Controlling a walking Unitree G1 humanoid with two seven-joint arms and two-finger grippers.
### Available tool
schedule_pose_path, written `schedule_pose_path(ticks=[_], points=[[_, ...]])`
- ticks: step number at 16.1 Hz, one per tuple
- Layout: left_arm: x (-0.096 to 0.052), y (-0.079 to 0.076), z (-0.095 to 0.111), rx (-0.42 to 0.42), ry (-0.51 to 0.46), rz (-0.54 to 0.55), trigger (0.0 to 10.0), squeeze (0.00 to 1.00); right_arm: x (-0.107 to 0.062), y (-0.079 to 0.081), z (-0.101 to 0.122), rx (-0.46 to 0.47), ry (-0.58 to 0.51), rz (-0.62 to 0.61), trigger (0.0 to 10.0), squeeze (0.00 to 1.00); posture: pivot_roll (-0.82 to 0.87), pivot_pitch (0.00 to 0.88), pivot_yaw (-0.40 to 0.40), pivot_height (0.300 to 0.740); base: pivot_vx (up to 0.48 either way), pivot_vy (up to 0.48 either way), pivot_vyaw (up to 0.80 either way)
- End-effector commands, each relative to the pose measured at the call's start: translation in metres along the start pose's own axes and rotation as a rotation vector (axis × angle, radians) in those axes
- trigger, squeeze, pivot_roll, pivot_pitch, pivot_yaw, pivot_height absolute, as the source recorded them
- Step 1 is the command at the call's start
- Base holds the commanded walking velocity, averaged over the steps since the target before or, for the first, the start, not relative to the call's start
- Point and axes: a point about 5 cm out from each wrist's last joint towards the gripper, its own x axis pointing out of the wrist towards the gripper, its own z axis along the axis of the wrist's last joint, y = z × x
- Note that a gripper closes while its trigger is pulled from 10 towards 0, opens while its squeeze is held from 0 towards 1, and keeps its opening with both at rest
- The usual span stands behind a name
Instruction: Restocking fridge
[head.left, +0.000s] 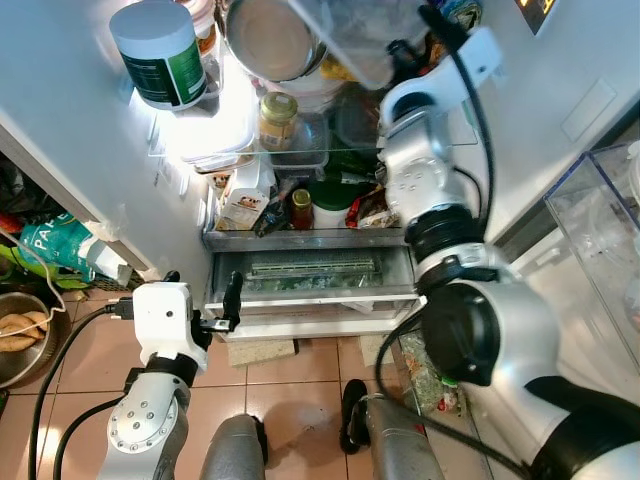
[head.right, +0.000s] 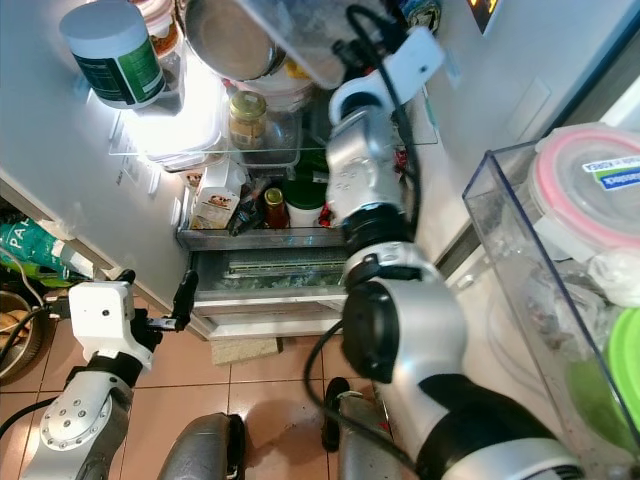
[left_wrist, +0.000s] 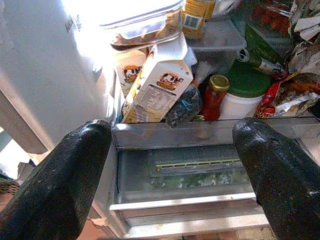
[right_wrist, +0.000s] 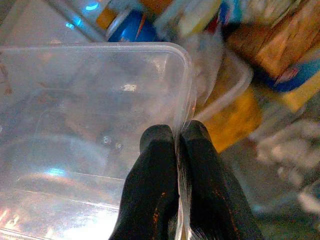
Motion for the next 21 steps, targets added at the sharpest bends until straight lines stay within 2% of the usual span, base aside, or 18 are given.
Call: schedule_pose_path(ticks=[1,2,3,7,8,13,14,15,21], points=[[-0.004,0.002,-0.002,0.012,0.013,0.015,10.0,0.00,-0.002,0.004,-0.005,0.030,0.018,-0.007,10.0,0.00,0.22,0.269,0.008,0.740,0.000,0.000,0.00],[-0.005,0.001,-0.002,0.012,0.015,0.014,10.0,0.00,-0.003,0.014,-0.010,0.082,0.034,0.003,10.0,0.00,0.22,0.273,0.008,0.740,0.000,0.000,0.00],[-0.007,0.000,-0.002,0.012,0.016,0.014,10.0,0.00,-0.004,0.018,-0.011,0.095,0.038,0.008,10.0,0.00,0.23,0.278,0.006,0.740,0.000,0.000,0.00],[-0.012,-0.002,-0.002,0.001,0.022,0.020,10.0,0.00,-0.005,0.036,-0.016,0.109,0.056,0.048,10.0,0.00,0.22,0.303,-0.011,0.740,0.000,0.000,0.00],[-0.014,-0.003,-0.003,-0.010,0.027,0.030,10.0,0.00,-0.005,0.038,-0.017,0.064,0.052,0.062,10.0,0.00,0.22,0.311,-0.017,0.740,0.000,0.000,0.00],[-0.020,-0.008,-0.002,-0.028,0.035,0.039,10.0,0.00,0.001,0.037,-0.010,0.038,0.044,0.053,10.0,0.00,0.21,0.339,-0.040,0.740,0.000,0.000,0.00],[-0.021,-0.009,-0.002,-0.033,0.036,0.045,10.0,0.00,0.002,0.040,-0.008,0.027,0.036,0.066,10.0,0.24,0.21,0.345,-0.049,0.740,0.000,0.000,0.00],[-0.022,-0.010,-0.003,-0.037,0.038,0.050,10.0,0.00,0.002,0.041,-0.007,0.012,0.033,0.084,10.0,1.00,0.21,0.347,-0.056,0.740,0.000,0.000,0.00],[-0.023,-0.010,-0.003,-0.042,0.040,0.056,10.0,0.00,0.002,0.043,-0.008,0.006,0.034,0.093,10.0,1.00,0.21,0.347,-0.061,0.740,0.000,0.000,0.00]])
